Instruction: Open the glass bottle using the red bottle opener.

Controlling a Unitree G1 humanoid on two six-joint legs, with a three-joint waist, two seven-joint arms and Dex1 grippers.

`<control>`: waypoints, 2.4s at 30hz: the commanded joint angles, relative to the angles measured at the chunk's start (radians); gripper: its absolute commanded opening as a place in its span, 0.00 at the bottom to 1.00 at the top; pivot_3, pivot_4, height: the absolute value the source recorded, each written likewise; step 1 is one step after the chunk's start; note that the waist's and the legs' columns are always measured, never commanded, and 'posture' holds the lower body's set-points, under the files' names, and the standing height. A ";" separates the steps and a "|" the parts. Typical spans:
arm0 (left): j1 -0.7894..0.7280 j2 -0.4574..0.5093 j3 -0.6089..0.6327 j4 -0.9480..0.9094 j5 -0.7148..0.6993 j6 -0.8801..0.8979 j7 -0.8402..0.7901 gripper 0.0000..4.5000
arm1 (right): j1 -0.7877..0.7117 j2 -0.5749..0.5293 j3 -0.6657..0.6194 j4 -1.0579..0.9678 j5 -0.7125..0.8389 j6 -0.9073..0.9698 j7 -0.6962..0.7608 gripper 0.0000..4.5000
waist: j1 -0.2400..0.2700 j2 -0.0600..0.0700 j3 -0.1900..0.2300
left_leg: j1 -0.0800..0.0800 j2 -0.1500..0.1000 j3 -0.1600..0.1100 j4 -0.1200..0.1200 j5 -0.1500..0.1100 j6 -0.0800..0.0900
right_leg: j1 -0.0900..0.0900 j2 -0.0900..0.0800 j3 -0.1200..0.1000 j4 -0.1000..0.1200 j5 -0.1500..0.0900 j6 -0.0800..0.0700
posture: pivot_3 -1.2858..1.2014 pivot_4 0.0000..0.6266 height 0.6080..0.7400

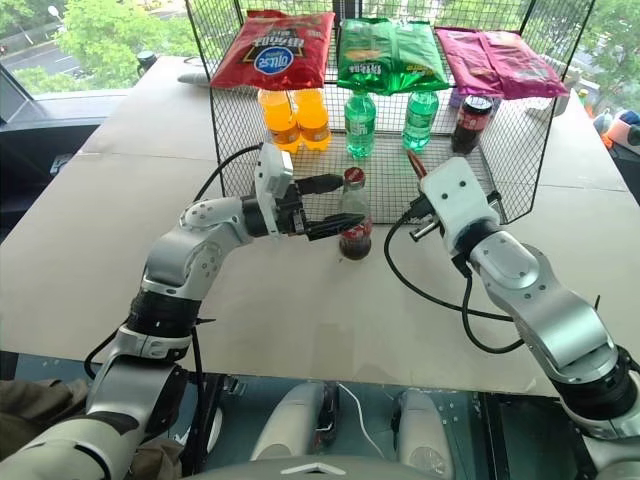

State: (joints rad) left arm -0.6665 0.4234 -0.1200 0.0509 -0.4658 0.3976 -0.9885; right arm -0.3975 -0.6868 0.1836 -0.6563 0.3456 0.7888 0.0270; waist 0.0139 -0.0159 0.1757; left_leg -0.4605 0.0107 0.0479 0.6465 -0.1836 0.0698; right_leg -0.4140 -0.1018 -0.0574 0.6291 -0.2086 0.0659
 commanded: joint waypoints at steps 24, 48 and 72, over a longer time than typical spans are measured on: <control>-0.033 -0.018 0.001 -0.021 0.032 -0.018 -0.035 0.25 | -0.084 0.158 0.256 0.041 -0.545 -0.104 0.113 0.00 | 0.001 0.000 0.000 | 0.000 0.000 -0.001 0.004 0.001 -0.002 | 0.000 0.000 0.000 0.004 0.000 0.000 | 0.52 0.24 1.00; -0.065 -0.049 -0.011 0.014 0.088 -0.017 -0.004 0.60 | -0.036 0.271 0.259 0.128 -0.864 -0.228 0.187 0.00 | -0.002 0.000 0.000 | 0.001 -0.001 0.000 0.005 0.003 -0.004 | -0.001 0.000 0.000 0.008 0.000 0.000 | 0.52 0.24 1.00; -0.103 -0.064 0.011 0.037 0.119 -0.030 0.023 0.97 | -0.043 0.308 0.156 0.170 -0.902 -0.280 0.241 0.00 | -0.003 0.000 0.000 | 0.001 -0.001 0.000 0.005 0.003 -0.005 | -0.001 0.000 0.000 0.009 0.000 0.000 | 0.52 0.24 1.00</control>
State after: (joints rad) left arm -0.7498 0.3561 -0.1242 0.1288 -0.3444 0.3784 -0.9725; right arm -0.4272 -0.3830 0.3720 -0.4625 -0.5429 0.5319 0.2657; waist 0.0111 -0.0157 0.1755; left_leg -0.4595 0.0099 0.0475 0.6511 -0.1808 0.0652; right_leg -0.4149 -0.1014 -0.0570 0.6378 -0.2089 0.0659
